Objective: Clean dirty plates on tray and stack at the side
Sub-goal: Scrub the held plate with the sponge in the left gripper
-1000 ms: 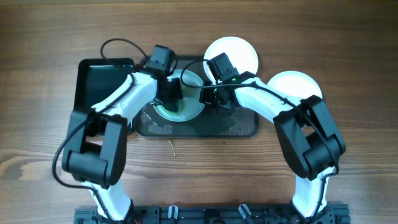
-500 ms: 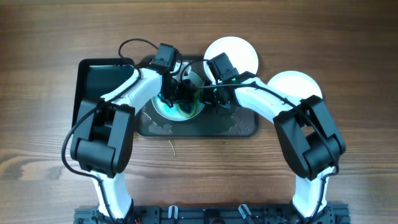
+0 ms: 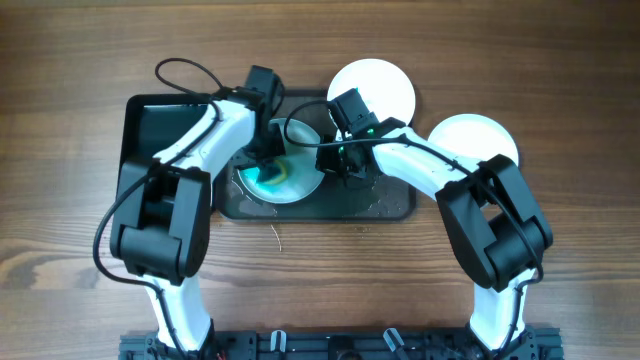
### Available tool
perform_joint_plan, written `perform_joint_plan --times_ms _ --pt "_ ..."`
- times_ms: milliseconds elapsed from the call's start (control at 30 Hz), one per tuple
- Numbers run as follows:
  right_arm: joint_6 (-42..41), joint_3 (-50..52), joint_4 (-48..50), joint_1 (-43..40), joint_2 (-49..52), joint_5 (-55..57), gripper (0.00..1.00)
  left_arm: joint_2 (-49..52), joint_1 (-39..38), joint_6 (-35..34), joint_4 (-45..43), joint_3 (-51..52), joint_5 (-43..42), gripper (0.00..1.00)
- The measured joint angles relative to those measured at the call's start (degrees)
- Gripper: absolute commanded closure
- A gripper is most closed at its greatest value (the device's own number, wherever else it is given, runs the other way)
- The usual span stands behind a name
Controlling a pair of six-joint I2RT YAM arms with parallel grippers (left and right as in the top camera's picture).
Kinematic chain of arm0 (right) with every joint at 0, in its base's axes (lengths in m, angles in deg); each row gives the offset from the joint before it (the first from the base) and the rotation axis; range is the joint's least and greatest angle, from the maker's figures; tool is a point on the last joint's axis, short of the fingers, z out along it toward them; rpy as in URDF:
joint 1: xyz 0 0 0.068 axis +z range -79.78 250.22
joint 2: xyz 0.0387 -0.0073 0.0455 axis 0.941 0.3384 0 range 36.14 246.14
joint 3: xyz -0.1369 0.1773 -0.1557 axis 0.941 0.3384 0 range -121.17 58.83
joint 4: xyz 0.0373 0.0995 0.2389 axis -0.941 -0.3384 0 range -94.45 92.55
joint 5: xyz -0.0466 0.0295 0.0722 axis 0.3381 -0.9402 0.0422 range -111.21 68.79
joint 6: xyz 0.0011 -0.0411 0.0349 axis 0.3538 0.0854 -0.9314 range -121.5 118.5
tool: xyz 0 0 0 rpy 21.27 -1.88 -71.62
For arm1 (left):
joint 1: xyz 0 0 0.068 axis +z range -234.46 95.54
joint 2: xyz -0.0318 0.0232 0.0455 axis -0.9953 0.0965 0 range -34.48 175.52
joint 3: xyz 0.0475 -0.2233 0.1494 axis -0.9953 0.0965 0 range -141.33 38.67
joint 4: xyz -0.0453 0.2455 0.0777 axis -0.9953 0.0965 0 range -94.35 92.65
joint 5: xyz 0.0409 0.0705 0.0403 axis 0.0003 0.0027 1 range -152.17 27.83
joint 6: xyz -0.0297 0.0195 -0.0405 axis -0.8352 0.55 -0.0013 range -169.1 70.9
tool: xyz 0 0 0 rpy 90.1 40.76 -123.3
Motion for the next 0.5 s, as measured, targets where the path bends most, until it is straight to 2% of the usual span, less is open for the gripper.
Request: perform_joint_plan --times_ms 133,233,300,367,400,433,500 --pt "0.59 0.0 -0.13 -0.11 0.0 -0.28 0.96 0.17 0.92 10.91 0.28 0.66 -17.42 0.96" --pt "0.74 0.0 -0.15 -0.13 -0.02 -0.37 0.96 0.72 -0.02 13.2 -4.9 1.51 -23.34 0.96" --pt "0.72 0.0 -0.04 -0.17 0.0 -0.37 0.96 0.79 -0.33 10.93 -8.26 1.7 -21.05 0.96" --pt "0.7 0.0 0.35 -0.22 0.0 -0.33 0.96 0.7 -1.07 5.38 -10.36 1.68 -14.03 0.96" --pt "0.7 0.0 0.55 -0.22 0.02 -0.31 0.96 0.46 -1.55 2.38 -10.4 1.64 -10.27 0.96" --pt "0.7 0.0 0.55 -0.22 0.0 -0.26 0.96 -0.07 -2.49 -3.65 -10.19 1.29 -0.5 0.96" --pt "0.7 0.0 0.55 -0.22 0.0 -0.24 0.96 -0.07 -2.4 -6.64 -8.33 0.79 5.68 0.96"
